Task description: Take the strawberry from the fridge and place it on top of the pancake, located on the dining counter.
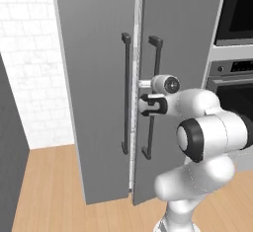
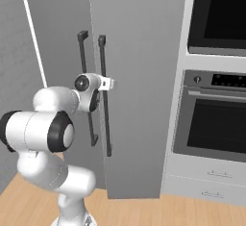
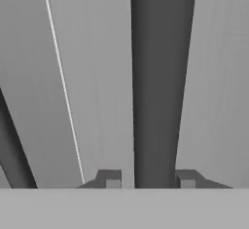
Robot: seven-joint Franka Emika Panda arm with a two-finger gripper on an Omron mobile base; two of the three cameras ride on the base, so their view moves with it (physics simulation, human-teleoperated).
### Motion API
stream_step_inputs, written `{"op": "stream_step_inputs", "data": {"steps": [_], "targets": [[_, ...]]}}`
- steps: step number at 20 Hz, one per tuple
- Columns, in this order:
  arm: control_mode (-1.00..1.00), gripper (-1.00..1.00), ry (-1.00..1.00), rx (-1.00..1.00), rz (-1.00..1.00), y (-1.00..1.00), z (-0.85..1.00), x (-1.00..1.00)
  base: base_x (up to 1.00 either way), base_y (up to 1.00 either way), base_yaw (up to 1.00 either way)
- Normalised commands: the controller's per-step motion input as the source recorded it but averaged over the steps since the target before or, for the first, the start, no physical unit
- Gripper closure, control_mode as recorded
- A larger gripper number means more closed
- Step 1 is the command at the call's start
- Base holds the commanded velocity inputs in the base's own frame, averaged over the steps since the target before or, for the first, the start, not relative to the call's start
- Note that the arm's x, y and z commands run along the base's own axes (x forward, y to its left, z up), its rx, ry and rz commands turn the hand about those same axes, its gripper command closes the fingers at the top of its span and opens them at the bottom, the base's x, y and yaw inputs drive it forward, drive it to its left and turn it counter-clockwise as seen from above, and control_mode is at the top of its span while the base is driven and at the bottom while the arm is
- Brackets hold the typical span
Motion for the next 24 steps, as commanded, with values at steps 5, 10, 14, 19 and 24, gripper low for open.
{"op": "stream_step_inputs", "data": {"steps": [5,10,14,19,24], "targets": [[-1.0,1.0,-0.02,0.01,0.04,-0.68,0.1,-1.0,0.0,0.0,0.0],[-1.0,1.0,0.01,0.1,0.0,-0.85,0.28,-0.93,0.0,0.0,0.0],[-1.0,-1.0,0.24,0.07,0.01,-0.48,-0.15,-0.3,0.0,0.0,0.0],[-1.0,-1.0,0.01,-0.03,0.0,-0.08,-0.1,-0.52,0.0,0.0,0.0],[-1.0,-1.0,0.0,0.0,0.0,-0.04,0.7,-0.98,0.0,0.0,0.0]]}}
